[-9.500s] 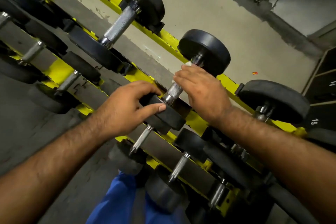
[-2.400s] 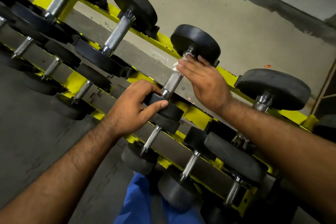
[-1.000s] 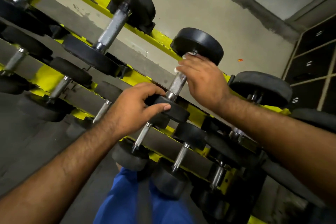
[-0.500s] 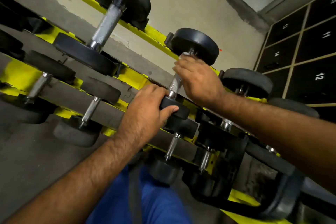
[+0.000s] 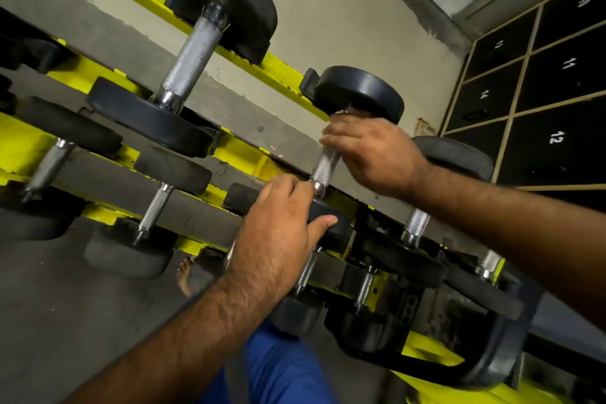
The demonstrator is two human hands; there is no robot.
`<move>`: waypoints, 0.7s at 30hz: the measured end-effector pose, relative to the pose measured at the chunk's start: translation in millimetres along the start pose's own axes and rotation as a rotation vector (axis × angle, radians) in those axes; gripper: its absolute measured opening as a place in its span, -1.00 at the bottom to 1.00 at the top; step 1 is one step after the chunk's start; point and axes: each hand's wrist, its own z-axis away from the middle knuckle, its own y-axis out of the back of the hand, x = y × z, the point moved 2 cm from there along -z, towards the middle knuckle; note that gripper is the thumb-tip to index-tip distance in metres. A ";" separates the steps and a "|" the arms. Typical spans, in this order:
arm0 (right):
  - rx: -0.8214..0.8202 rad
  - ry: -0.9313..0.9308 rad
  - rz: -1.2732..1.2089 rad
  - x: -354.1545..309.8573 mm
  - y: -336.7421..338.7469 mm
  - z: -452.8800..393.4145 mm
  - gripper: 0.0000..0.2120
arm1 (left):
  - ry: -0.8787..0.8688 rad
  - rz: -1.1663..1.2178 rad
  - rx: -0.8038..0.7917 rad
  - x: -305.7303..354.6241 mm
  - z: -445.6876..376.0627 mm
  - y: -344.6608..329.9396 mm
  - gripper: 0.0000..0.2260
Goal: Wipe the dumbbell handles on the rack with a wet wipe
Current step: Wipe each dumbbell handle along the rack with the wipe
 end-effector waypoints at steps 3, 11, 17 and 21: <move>-0.058 0.182 -0.061 -22.8 -12.9 7.5 -0.65 | -0.011 -0.009 0.026 0.8 -0.5 -0.6 -0.64; -0.092 0.128 0.024 -22.8 -8.1 -4.2 -0.72 | -0.009 -0.017 0.062 4.3 1.3 -1.2 -0.65; -0.147 -0.072 0.152 -16.3 -10.0 -19.0 -0.75 | -0.010 -0.030 0.052 4.3 0.7 -2.5 -0.64; -0.158 -0.070 0.111 -16.3 -6.8 -11.2 -0.68 | 0.002 -0.038 0.041 6.5 1.2 -2.5 -0.64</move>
